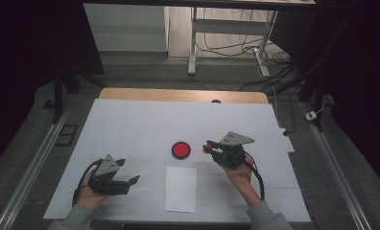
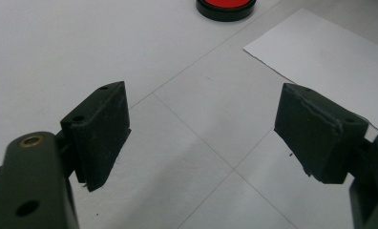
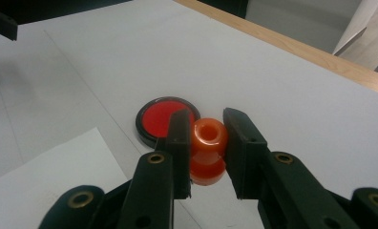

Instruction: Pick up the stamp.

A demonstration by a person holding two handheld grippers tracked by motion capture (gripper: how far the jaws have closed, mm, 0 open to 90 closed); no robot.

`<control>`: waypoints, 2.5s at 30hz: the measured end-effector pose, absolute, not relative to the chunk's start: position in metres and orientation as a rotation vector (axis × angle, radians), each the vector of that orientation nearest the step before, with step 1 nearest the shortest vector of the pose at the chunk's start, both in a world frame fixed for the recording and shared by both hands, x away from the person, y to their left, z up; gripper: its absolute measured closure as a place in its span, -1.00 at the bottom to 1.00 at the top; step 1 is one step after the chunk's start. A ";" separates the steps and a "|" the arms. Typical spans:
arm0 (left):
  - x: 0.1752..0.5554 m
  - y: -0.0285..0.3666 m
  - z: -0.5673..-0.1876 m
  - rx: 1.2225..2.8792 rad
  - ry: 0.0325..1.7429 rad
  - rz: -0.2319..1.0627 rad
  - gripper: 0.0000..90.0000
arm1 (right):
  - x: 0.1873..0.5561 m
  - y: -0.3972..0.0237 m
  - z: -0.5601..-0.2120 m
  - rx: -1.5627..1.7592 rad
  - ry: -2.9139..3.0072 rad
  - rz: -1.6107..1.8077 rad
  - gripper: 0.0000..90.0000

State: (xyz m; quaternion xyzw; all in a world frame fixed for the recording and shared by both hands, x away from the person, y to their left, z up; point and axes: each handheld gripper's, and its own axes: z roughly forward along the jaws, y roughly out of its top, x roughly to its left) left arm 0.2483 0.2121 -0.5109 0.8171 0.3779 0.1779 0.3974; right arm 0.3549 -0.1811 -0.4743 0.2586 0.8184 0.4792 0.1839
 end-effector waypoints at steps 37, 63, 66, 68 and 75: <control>0.248 0.211 -0.511 2.070 0.955 0.451 -0.57 | 0.339 -0.161 -0.477 0.619 2.381 1.372 0.60; 0.249 0.208 -0.511 2.080 0.946 0.450 -0.57 | 0.322 -0.132 -0.482 0.530 2.473 1.427 0.60; 0.249 0.207 -0.512 2.082 0.945 0.451 -0.57 | 0.320 -0.129 -0.483 0.521 2.485 1.439 0.60; 0.249 0.207 -0.512 2.085 0.943 0.451 -0.57 | 0.319 -0.127 -0.483 0.515 2.492 1.448 0.60; 0.248 0.206 -0.511 2.089 0.939 0.450 -0.57 | 0.316 -0.124 -0.481 0.496 2.497 1.464 0.60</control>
